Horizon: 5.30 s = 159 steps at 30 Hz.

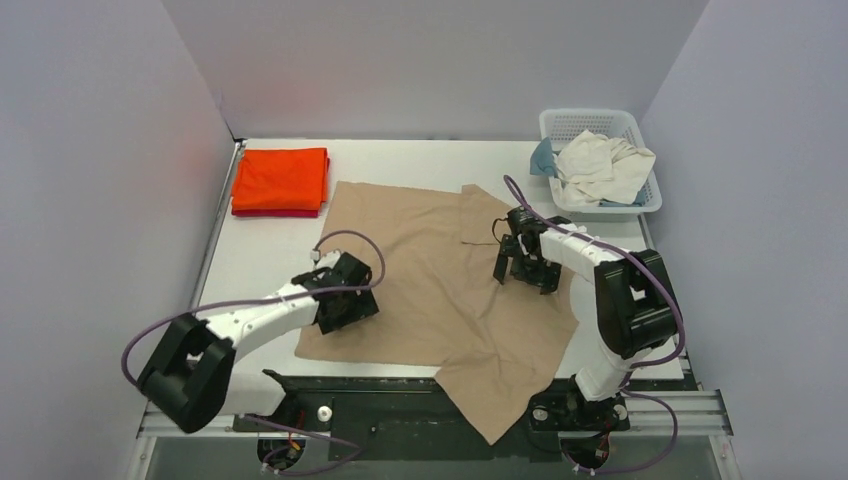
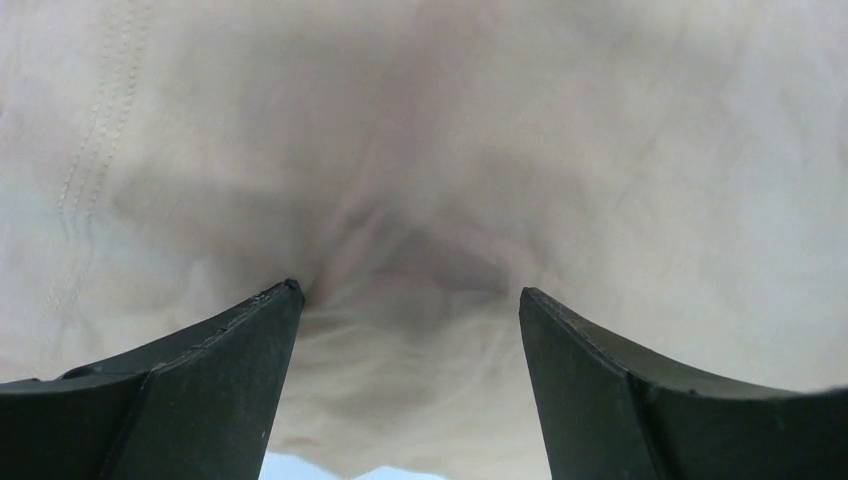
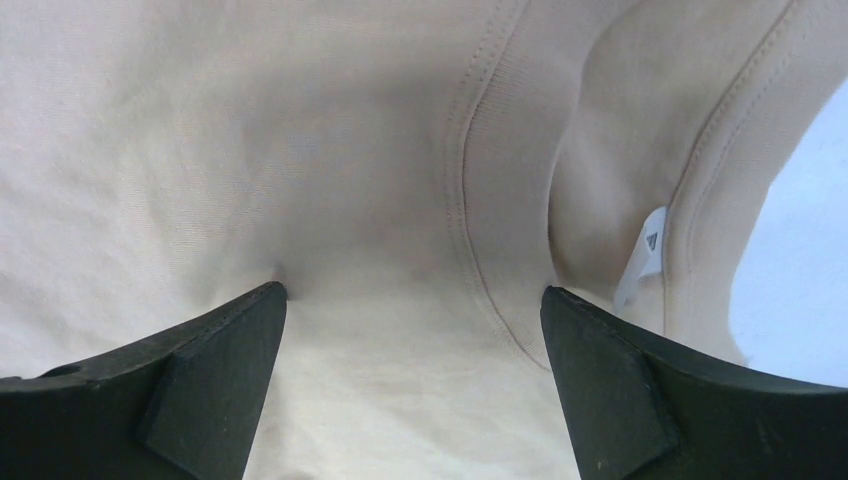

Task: Fold and stack the t-shirts
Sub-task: Flatten out the tshirt

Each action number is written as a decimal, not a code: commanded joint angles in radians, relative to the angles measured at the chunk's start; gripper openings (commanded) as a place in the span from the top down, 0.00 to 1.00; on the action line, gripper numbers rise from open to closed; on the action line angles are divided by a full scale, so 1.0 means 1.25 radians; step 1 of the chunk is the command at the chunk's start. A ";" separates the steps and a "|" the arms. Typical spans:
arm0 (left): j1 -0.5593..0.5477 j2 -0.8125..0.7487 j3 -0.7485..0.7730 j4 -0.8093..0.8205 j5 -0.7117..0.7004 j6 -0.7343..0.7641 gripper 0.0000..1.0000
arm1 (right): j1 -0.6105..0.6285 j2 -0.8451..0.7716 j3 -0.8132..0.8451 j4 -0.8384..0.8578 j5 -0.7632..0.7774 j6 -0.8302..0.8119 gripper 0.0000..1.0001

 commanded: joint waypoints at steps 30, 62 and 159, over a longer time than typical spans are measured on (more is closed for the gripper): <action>0.226 -0.028 0.003 0.222 0.118 0.082 0.09 | 0.224 0.355 0.640 -0.203 -0.008 -0.469 0.41; 0.289 0.076 0.022 0.175 0.046 0.131 0.09 | 0.176 0.457 0.733 -0.167 0.050 -0.436 1.00; 0.225 0.497 0.972 -0.162 0.051 0.320 0.09 | 0.055 0.154 0.555 -0.164 0.050 -0.224 0.06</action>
